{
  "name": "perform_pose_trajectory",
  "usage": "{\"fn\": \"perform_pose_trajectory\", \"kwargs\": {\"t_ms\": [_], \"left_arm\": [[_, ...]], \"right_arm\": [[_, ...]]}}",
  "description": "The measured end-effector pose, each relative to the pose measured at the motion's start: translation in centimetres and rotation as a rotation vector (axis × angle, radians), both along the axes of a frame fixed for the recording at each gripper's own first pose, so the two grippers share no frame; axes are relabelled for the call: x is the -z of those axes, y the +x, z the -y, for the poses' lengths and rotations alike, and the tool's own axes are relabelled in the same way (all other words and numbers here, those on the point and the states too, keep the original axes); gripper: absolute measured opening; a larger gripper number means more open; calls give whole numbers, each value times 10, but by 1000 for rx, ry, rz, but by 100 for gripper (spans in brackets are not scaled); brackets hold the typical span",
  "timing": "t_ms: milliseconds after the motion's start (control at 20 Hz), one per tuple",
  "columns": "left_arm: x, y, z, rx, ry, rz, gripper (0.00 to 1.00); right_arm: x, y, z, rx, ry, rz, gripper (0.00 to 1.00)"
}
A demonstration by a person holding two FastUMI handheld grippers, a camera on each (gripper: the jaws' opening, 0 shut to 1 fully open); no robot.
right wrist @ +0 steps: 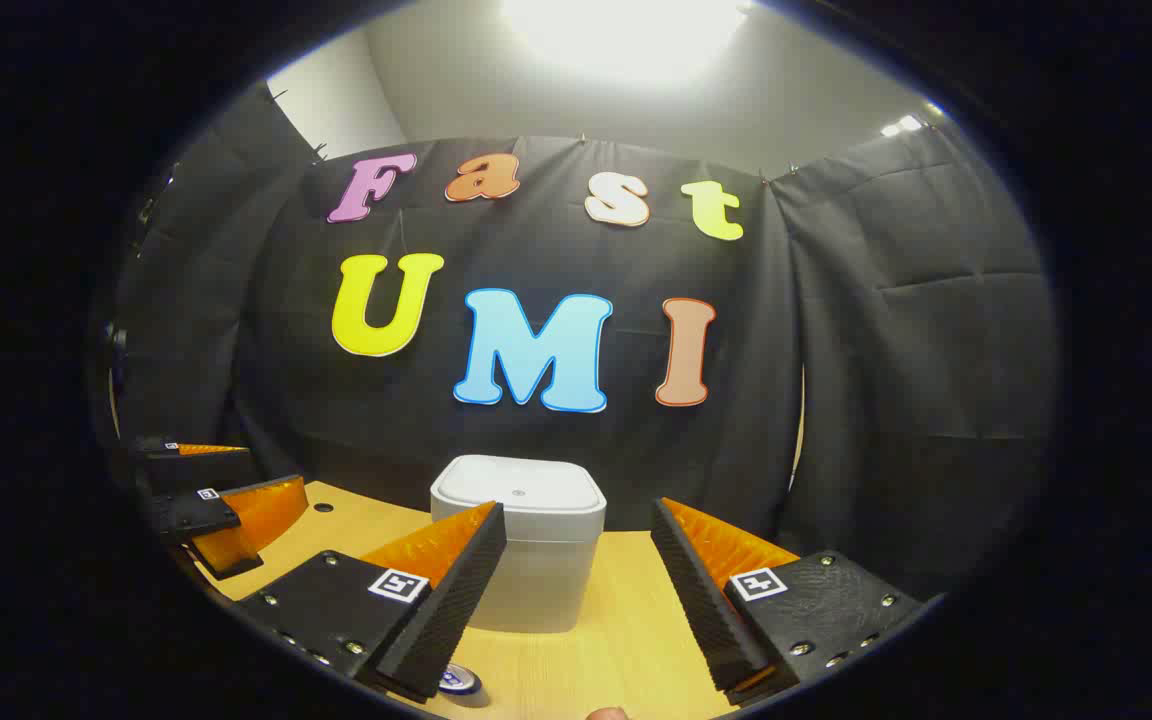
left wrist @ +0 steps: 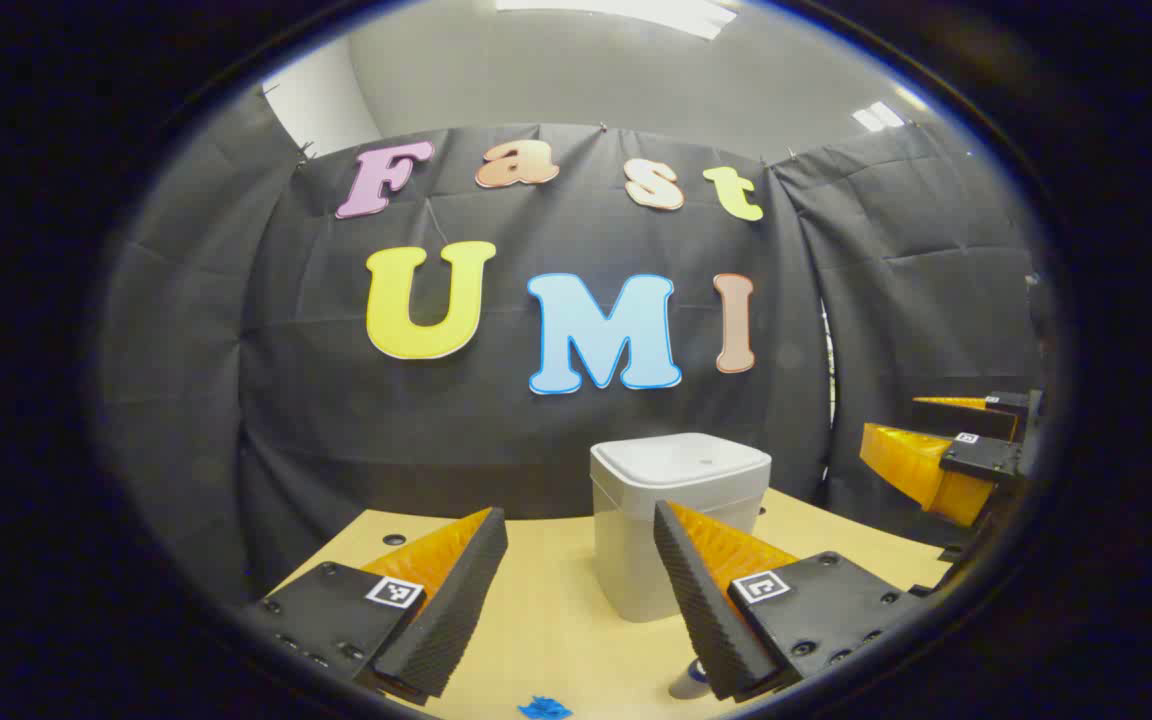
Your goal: Press the lid of the desktop garbage bin to open it, pick up the crumpled paper on the desktop and throw it into the bin, then pick up the pop can on the desktop and drop it into the bin, and finally close the garbage bin lid.
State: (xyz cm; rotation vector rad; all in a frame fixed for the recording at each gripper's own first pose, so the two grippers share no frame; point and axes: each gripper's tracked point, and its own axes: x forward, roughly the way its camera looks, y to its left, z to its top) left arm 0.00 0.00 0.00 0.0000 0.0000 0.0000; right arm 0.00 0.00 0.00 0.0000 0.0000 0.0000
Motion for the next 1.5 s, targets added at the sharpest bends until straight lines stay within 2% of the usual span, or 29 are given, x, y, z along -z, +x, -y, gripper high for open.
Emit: {"fn": "perform_pose_trajectory", "kwargs": {"t_ms": [200,450,700,850,1050,1300,1350,1400,1500], "left_arm": [[-16,7,-8,-46,-1,35,96],[-17,11,16,-65,-53,44,97],[-7,18,34,-57,-72,35,97],[-7,29,27,-56,-80,31,97],[-9,38,4,-93,-36,21,97],[2,43,-8,-95,-13,-9,97],[2,44,-9,-93,-12,-10,97],[2,46,-10,-87,-10,-12,97],[1,49,-12,-81,0,-5,97]], "right_arm": [[4,10,-6,-60,-1,-31,94],[14,18,7,-101,-100,-44,94],[21,18,3,-155,-108,-9,94],[21,23,-3,-157,-112,-14,94],[25,37,-16,-171,-105,-28,94],[38,59,-20,-138,-58,-64,93],[39,63,-17,-124,-51,-69,89],[41,67,-17,-112,-43,-75,74],[43,76,-18,-104,-32,-77,59]]}}
